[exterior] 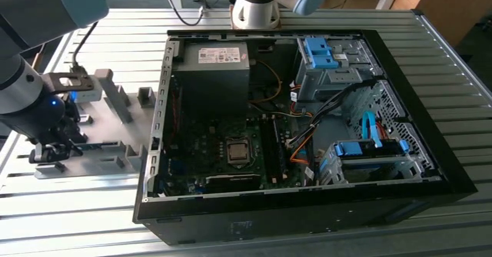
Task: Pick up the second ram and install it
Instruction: 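Pick up the second ram and move it above second insertion slot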
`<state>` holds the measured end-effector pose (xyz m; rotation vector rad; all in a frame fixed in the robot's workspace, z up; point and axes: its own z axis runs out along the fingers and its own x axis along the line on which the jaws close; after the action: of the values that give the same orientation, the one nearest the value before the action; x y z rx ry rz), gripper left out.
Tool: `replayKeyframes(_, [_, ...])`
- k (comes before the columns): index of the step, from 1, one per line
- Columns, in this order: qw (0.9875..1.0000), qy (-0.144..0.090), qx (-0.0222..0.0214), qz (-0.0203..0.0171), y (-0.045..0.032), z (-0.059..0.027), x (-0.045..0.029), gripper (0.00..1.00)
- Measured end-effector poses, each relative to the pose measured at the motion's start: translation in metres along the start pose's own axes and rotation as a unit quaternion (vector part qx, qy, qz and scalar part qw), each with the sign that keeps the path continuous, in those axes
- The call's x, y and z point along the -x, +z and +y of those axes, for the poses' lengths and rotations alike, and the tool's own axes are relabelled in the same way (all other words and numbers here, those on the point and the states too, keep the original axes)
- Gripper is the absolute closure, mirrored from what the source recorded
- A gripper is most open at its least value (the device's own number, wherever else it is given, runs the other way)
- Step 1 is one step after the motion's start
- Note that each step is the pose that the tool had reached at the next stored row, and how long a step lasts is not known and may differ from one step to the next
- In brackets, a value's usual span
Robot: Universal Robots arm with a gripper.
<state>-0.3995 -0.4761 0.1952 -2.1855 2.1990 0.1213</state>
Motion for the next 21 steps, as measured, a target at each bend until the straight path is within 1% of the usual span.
replayKeyframes(5, [1.0, 0.0, 0.0, 0.0, 0.003, 0.002, 0.0011, 0.65])
replayKeyframes(12, [1.0, 0.0, 0.0001, 0.0001, 0.0062, 0.0021, 0.001, 0.65])
replayKeyframes(13, [1.0, 0.0, 0.0, 0.0, 0.0062, 0.002, 0.001, 0.66])
replayKeyframes(14, [1.0, 0.0, 0.0, 0.0, 0.0063, 0.002, 0.001, 0.73])
replayKeyframes(21, [1.0, 0.0, 0.0001, -0.0001, 0.0068, 0.002, 0.0014, 0.73])
